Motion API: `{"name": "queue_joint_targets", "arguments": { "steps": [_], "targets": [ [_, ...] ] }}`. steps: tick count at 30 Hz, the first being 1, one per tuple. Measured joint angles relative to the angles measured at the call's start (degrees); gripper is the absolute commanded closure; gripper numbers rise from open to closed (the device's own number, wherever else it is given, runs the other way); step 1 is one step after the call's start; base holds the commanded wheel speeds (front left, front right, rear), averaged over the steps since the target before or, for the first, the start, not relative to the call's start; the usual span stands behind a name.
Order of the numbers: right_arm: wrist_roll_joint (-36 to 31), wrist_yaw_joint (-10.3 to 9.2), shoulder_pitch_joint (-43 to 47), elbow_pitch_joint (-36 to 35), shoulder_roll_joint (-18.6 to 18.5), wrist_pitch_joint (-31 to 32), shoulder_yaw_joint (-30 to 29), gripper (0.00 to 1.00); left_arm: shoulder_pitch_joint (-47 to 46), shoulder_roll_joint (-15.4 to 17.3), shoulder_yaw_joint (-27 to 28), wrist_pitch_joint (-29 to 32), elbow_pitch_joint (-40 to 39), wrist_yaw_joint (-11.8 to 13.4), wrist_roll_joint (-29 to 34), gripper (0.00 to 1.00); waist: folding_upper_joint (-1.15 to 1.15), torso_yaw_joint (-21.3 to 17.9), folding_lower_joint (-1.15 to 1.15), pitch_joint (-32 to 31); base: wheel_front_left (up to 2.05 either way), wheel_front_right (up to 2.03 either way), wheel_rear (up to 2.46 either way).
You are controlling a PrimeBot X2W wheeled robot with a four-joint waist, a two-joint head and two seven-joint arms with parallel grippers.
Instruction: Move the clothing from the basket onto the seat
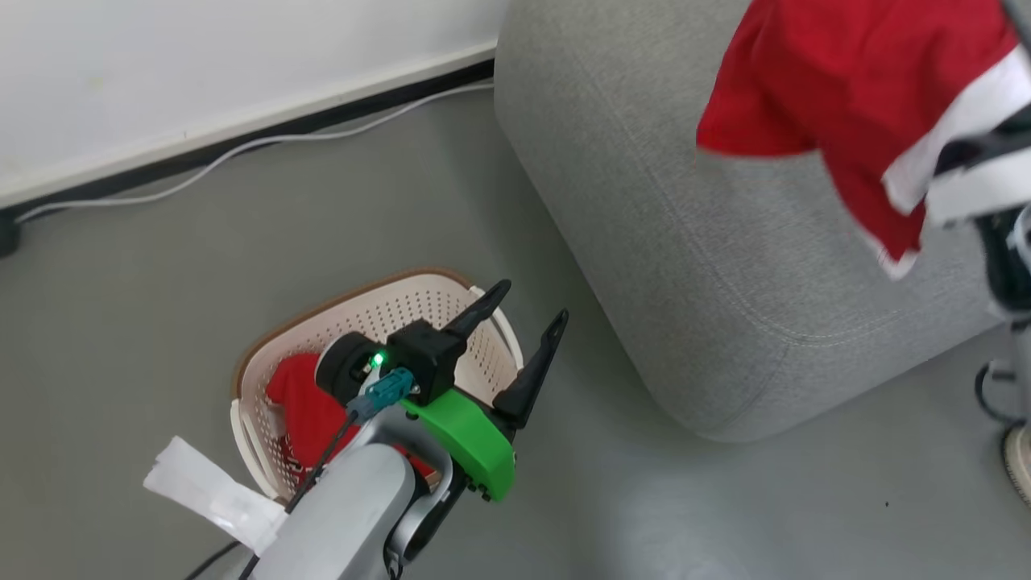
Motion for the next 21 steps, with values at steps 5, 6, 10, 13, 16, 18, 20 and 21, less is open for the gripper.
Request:
{"name": "queue_joint_targets", "arguments": {
  "steps": [5, 6, 10, 13, 16, 18, 20, 21],
  "targets": [
    [2.1, 0.00, -9.6, 2.0, -0.9, 2.3, -3.0, 1.00, -2.2, 0.6, 0.3, 1.0, -1.6, 0.1, 1.5, 0.00, 0.00, 1.8, 0.00, 3.3, 0.00, 0.00, 0.00],
    [2.5, 0.00, -11.3, 2.5, -1.2, 2.7, -3.7, 1.00, -2.6, 0.8, 0.3, 1.0, -1.8, 0.1, 1.7, 0.00, 0.00, 2.1, 0.00, 4.0, 0.00, 0.00, 0.00],
    [4.0, -0.29, -18.0, 5.2, -2.5, 4.0, -6.3, 1.00, -3.9, 1.3, 0.4, 1.7, -2.7, 0.1, 2.3, 0.00, 0.00, 3.7, 0.00, 6.7, 0.00, 0.00, 0.00],
    [4.3, -0.77, -21.8, 7.3, -4.0, 4.7, -7.5, 1.00, -4.8, 1.4, 0.4, 2.0, -3.6, 0.1, 2.5, 0.00, 0.00, 4.9, 0.00, 8.6, 0.00, 0.00, 0.00],
    [4.1, -1.30, -24.4, 10.7, -6.0, 5.5, -8.4, 1.00, -5.7, 1.4, 0.1, 2.4, -4.6, 0.1, 2.8, 0.00, 0.00, 6.5, 0.00, 11.0, 0.00, 0.00, 0.00],
    [4.1, -1.64, -25.3, 12.8, -7.1, 6.0, -9.4, 1.00, -6.0, 1.3, -0.2, 2.4, -4.9, 0.1, 2.9, 0.00, 0.00, 7.3, 0.01, 12.2, 0.00, 0.00, 0.00],
    [4.0, -1.88, -25.8, 14.9, -8.7, 6.2, -10.3, 1.00, -6.2, 1.2, -0.7, 2.5, -5.1, 0.0, 2.9, 0.00, 0.00, 8.2, 0.00, 13.1, 0.00, 0.00, 0.00],
    [3.7, -2.24, -26.0, 16.0, -9.5, 6.4, -10.7, 1.00, -6.3, 1.2, -0.9, 2.6, -5.2, 0.0, 2.9, 0.00, 0.00, 8.7, 0.00, 13.5, 0.00, 0.00, 0.00]
  ]
}}
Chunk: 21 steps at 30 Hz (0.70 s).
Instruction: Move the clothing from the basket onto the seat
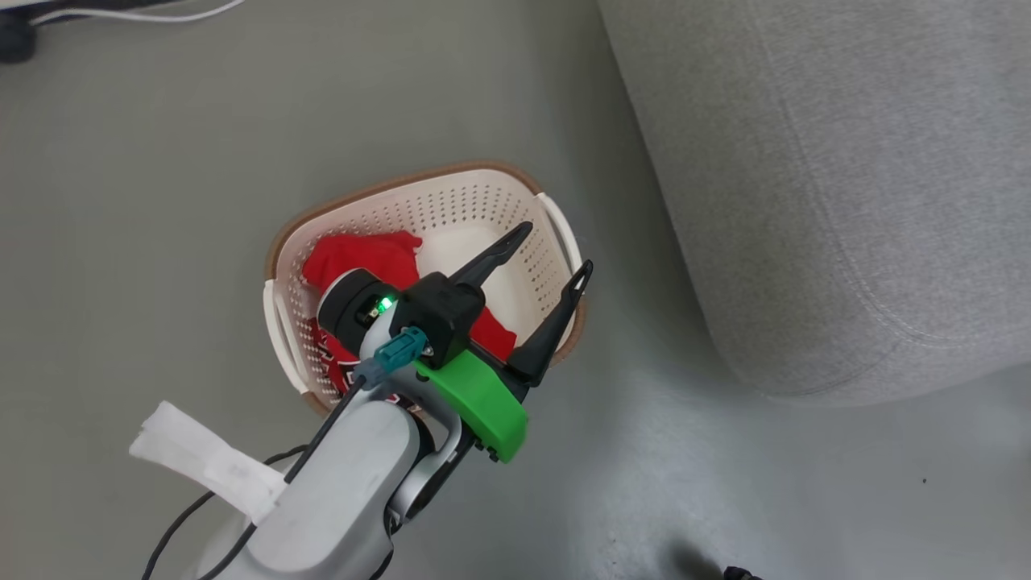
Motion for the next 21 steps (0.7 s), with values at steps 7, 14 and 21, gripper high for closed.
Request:
{"name": "queue_joint_targets", "arguments": {
  "steps": [7, 14, 21],
  "targets": [
    [-0.2, -1.07, -1.1, 5.0, -1.6, 0.0, -1.3, 1.00, -0.3, 0.0, -0.3, 0.9, -2.0, 0.0, 1.6, 0.00, 0.00, 2.1, 0.00, 3.0, 0.00, 0.00, 0.00],
    [0.0, -2.02, -1.0, 10.7, -0.4, -1.3, -2.0, 1.00, -0.6, 0.5, -0.4, 2.2, -2.6, 0.1, 2.1, 0.00, 0.00, 2.4, 0.00, 5.6, 0.00, 0.00, 0.00],
    [-0.3, -1.37, 1.0, 15.8, 4.5, -3.7, 1.6, 1.00, -1.1, 1.6, -0.2, 2.4, -2.8, 0.1, 2.5, 0.00, 0.00, 1.5, 0.00, 7.3, 0.00, 0.00, 0.00]
  ]
}}
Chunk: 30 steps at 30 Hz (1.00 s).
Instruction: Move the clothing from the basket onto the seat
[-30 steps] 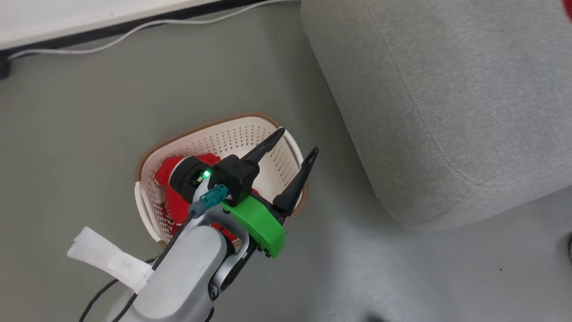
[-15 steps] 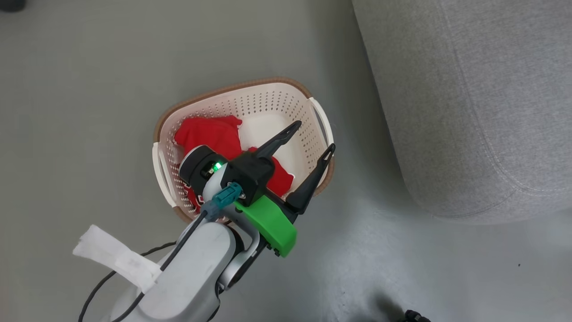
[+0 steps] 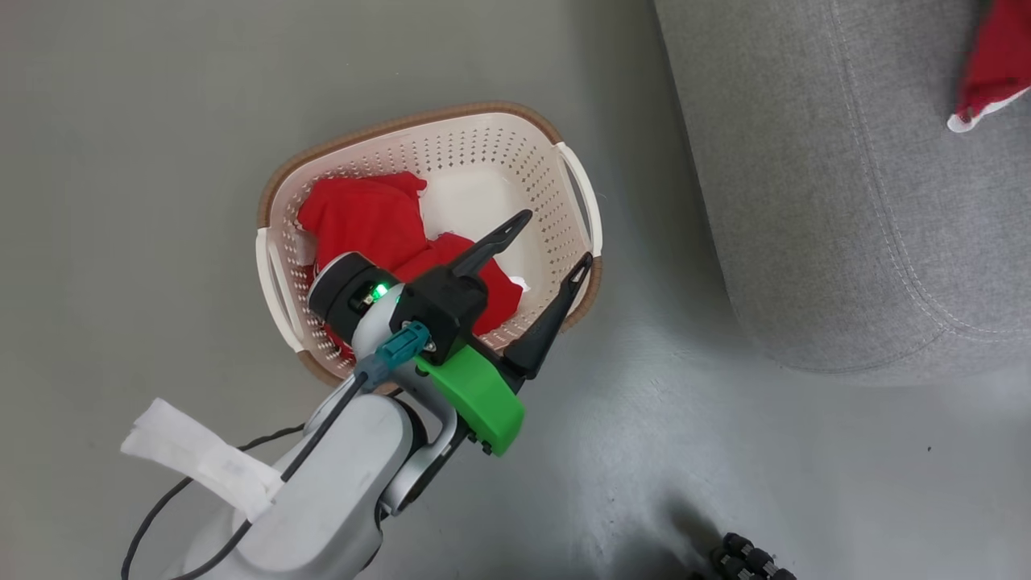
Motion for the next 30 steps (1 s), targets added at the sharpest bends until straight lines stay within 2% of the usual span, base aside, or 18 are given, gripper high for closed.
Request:
{"name": "queue_joint_targets", "arguments": {
  "steps": [9, 10, 11, 13, 15, 30],
  "targets": [
    [-0.1, 0.42, 2.2, 5.2, 2.1, -3.0, 0.6, 1.00, 0.0, 0.2, 0.1, 0.0, 0.0, 0.0, 0.0, 0.00, 0.00, -1.0, 0.00, -0.1, 0.00, 0.00, 0.00],
    [-0.1, 0.56, 2.3, 5.7, 2.1, -3.2, 0.6, 0.84, 0.0, 0.2, 0.2, 0.0, 0.0, 0.0, 0.0, 0.00, 0.00, -1.1, 0.00, -0.1, 0.00, 0.00, 0.00],
    [-0.1, 0.68, 2.5, 6.2, 2.2, -3.6, 0.6, 0.59, 0.0, 0.2, 0.2, 0.0, 0.0, 0.0, 0.0, 0.00, 0.00, -1.1, 0.00, -0.2, 0.00, 0.00, 0.00],
    [-0.2, 0.93, 2.7, 7.2, 2.8, -4.0, 1.1, 0.26, 0.0, 0.5, 0.4, 0.0, 0.1, 0.0, 0.0, 0.00, 0.00, -1.4, 0.00, -0.3, 0.00, 0.00, 0.00],
    [-0.2, 1.37, 2.9, 8.1, 3.8, -4.6, 1.5, 0.00, 0.0, 0.7, 0.7, 0.0, 0.3, 0.0, 0.0, 0.00, 0.00, -1.7, 0.00, -0.5, 0.00, 0.00, 0.00],
    [-2.4, 4.48, 8.2, 9.1, 7.3, -7.1, 5.4, 0.00, 0.2, 0.8, 2.6, -2.2, 1.8, 0.5, -1.1, 0.00, 0.00, -5.2, 0.00, -3.2, 0.00, 0.00, 0.00]
  ]
}}
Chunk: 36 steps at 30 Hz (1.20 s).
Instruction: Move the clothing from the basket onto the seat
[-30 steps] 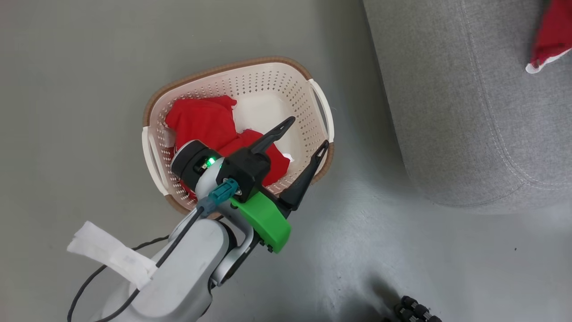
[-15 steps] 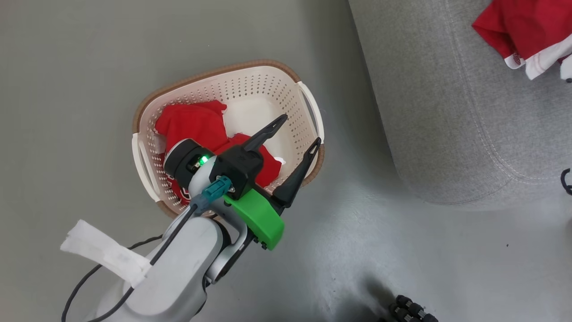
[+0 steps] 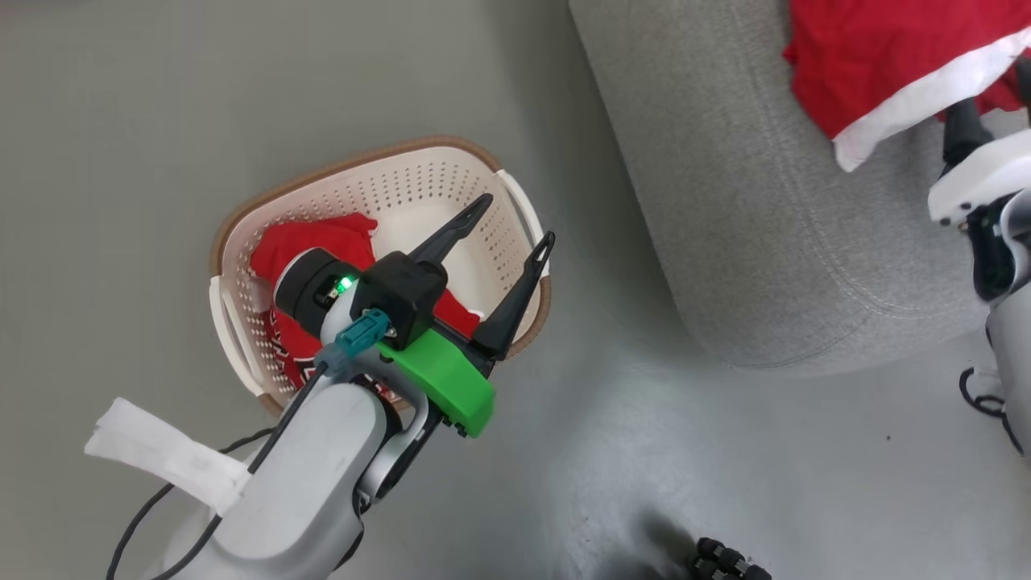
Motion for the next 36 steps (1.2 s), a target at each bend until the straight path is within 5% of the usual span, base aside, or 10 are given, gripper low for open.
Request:
{"name": "queue_joint_targets", "arguments": {
  "steps": [20, 36],
  "targets": [
    [-1.6, 0.94, 10.5, -9.8, -1.1, -0.2, -0.5, 0.00, 6.9, -1.2, 3.2, -5.5, 5.7, 0.0, -5.1, 0.00, 0.00, -2.3, -0.01, -11.2, 0.00, 0.00, 0.00],
    [-3.7, 1.47, 19.0, -14.9, 2.3, -0.2, 4.8, 0.00, 13.8, -1.3, 10.4, -7.0, 10.1, 3.6, -7.5, 0.00, 0.00, 4.1, -0.01, -22.1, 0.00, 0.00, 0.00]
  ]
}}
